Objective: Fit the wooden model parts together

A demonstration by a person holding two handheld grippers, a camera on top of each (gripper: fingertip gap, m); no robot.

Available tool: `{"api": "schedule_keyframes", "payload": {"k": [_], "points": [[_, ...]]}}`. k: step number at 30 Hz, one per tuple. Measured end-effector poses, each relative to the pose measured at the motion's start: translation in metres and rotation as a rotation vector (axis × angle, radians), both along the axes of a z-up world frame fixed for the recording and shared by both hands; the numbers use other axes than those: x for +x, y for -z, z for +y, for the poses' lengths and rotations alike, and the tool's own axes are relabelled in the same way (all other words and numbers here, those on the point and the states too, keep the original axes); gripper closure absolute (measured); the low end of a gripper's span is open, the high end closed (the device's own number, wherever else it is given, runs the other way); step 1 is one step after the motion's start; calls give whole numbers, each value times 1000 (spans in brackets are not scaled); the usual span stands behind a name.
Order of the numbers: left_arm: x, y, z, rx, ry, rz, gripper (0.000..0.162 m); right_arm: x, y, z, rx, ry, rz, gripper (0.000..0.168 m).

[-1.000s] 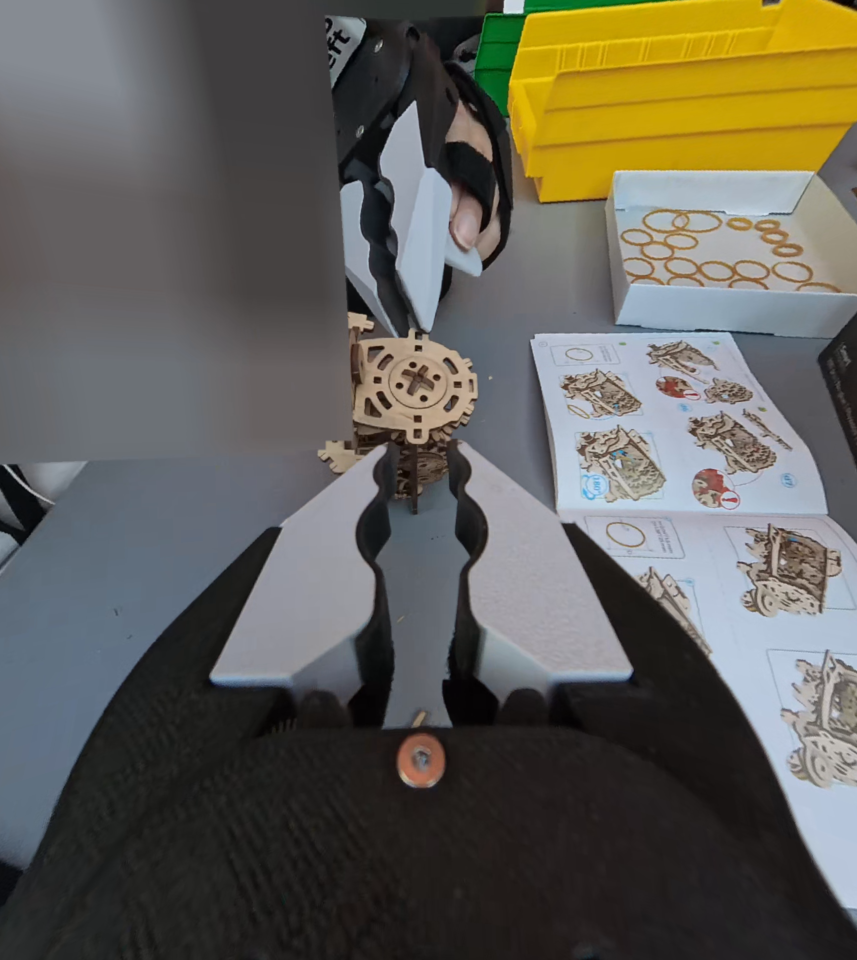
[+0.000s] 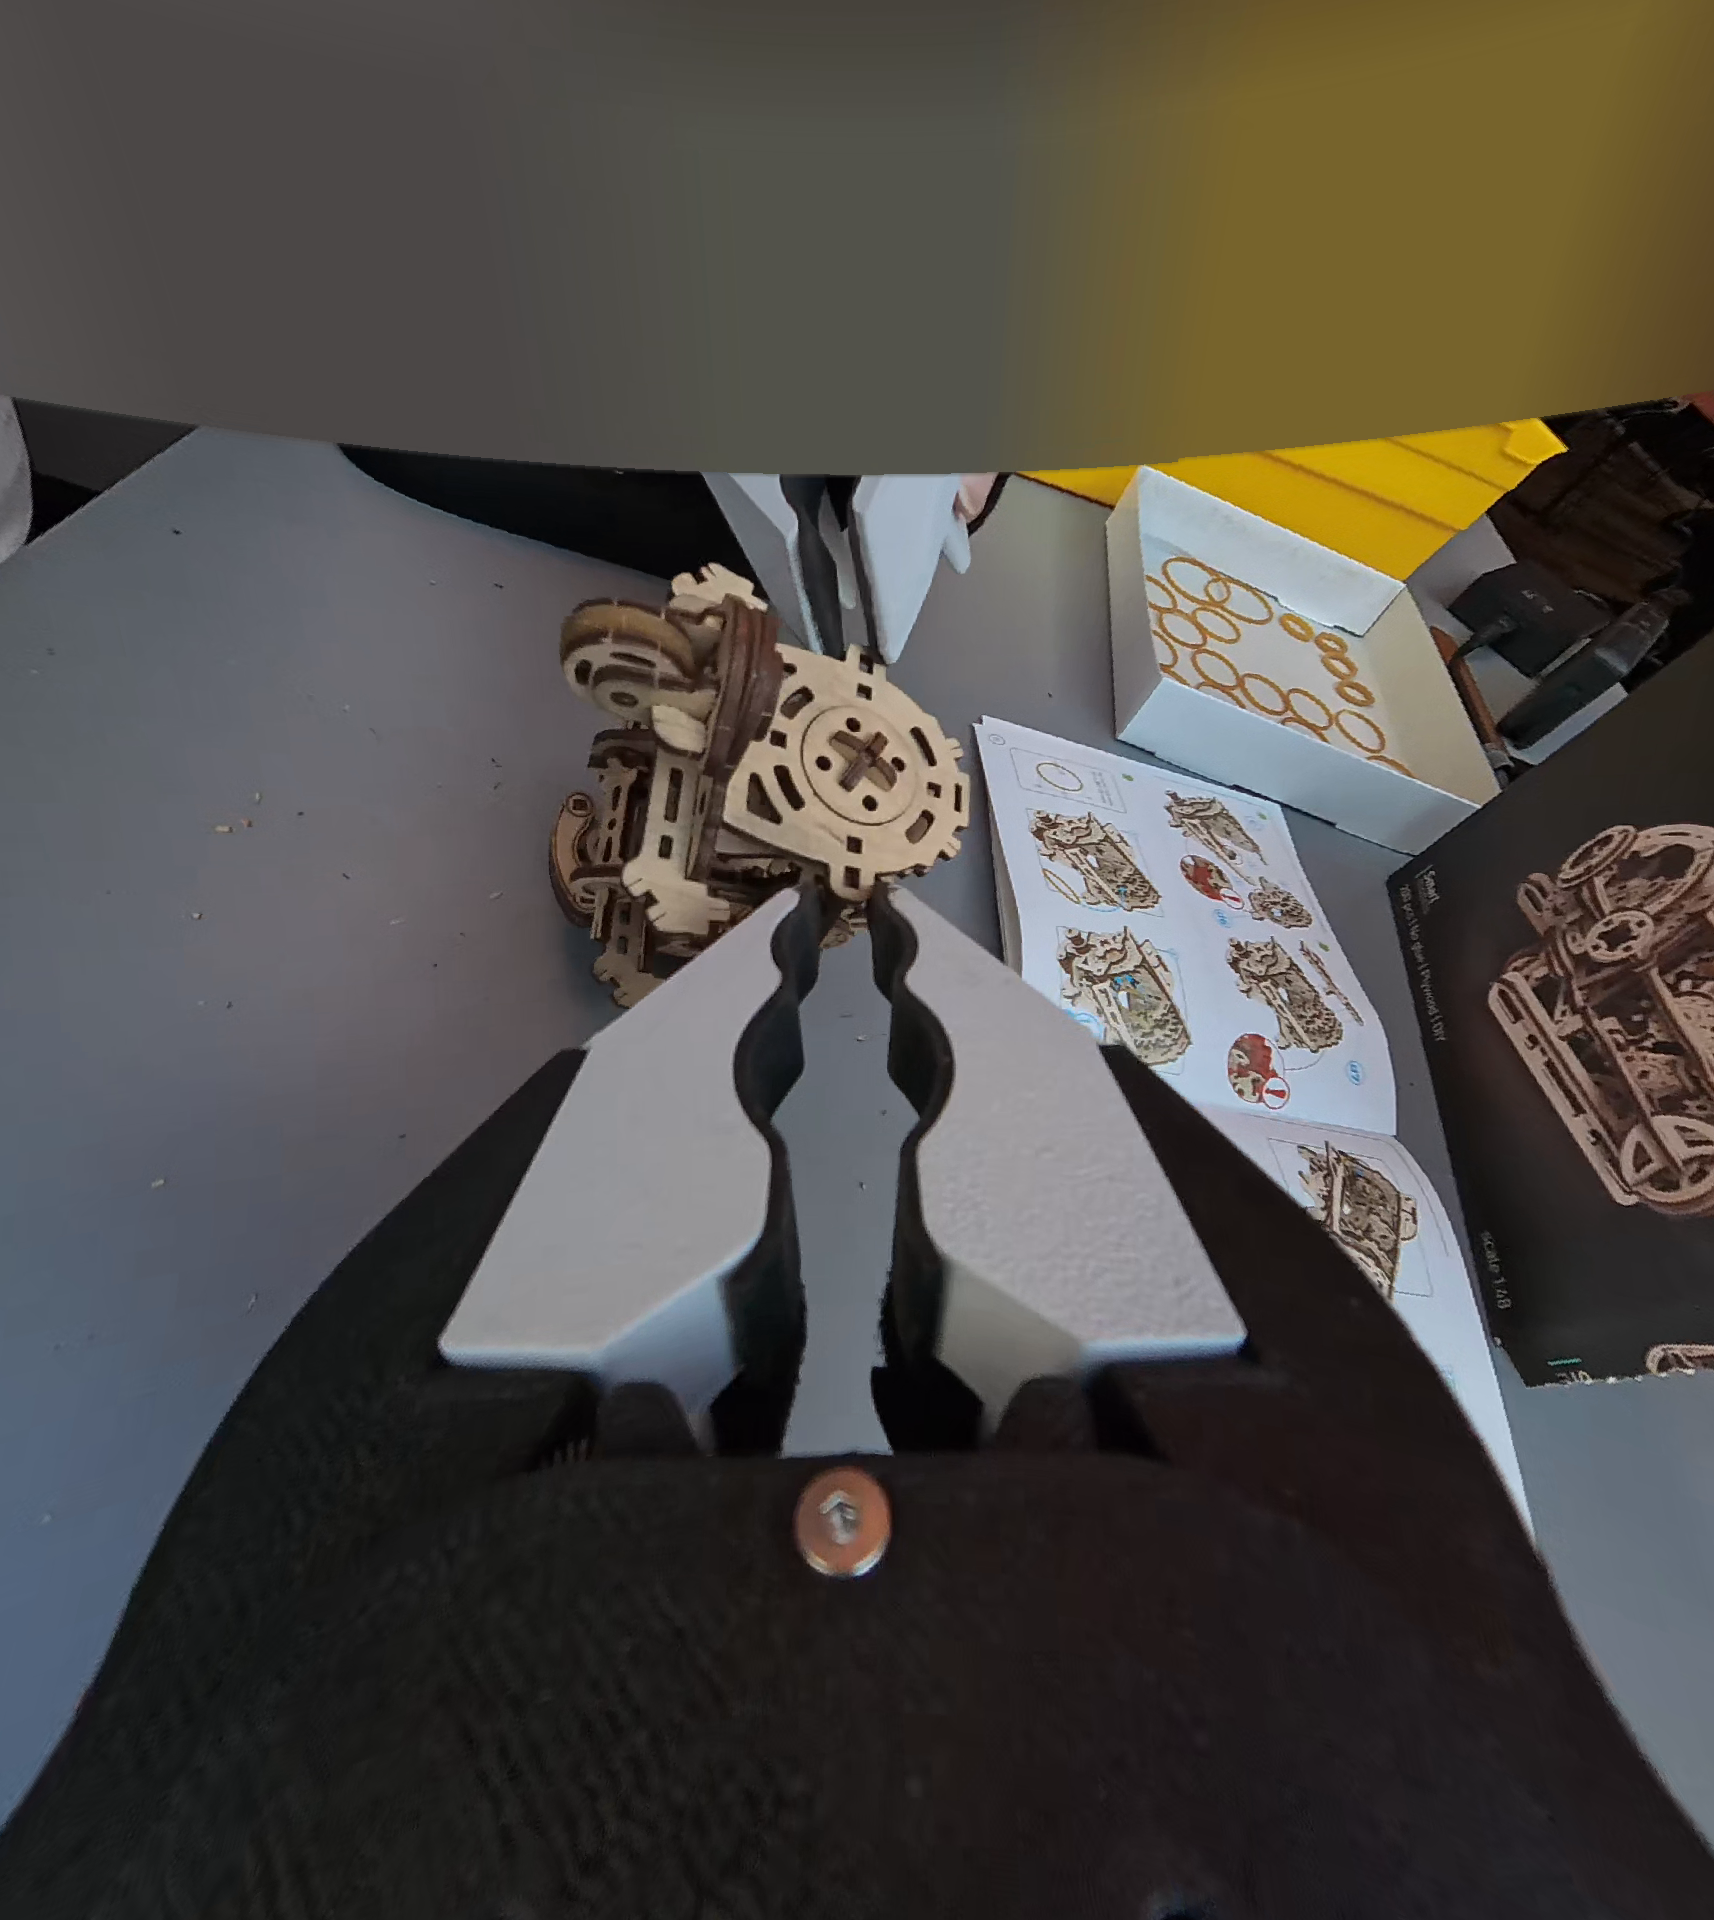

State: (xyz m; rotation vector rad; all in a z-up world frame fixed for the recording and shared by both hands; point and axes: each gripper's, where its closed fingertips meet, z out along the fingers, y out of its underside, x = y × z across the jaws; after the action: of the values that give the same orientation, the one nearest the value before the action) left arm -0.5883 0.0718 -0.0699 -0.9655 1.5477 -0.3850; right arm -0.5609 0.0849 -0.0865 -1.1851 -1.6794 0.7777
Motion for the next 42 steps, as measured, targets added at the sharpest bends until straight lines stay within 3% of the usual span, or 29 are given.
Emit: {"api": "schedule_keyframes", "payload": {"k": [11,20,38,42], "points": [[0,0,-1,1,4,3,158,2,0,-4,-20,-33,14,156],[-1,0,-2,2,4,4,158,1,3,-5,-251,-58,16,153],[-2,-1,-1,2,2,5,158,4,-2,-3,-226,-54,31,167],[-2,-1,-2,-2,4,5,158,3,-2,-1,-256,-42,44,155]]}}
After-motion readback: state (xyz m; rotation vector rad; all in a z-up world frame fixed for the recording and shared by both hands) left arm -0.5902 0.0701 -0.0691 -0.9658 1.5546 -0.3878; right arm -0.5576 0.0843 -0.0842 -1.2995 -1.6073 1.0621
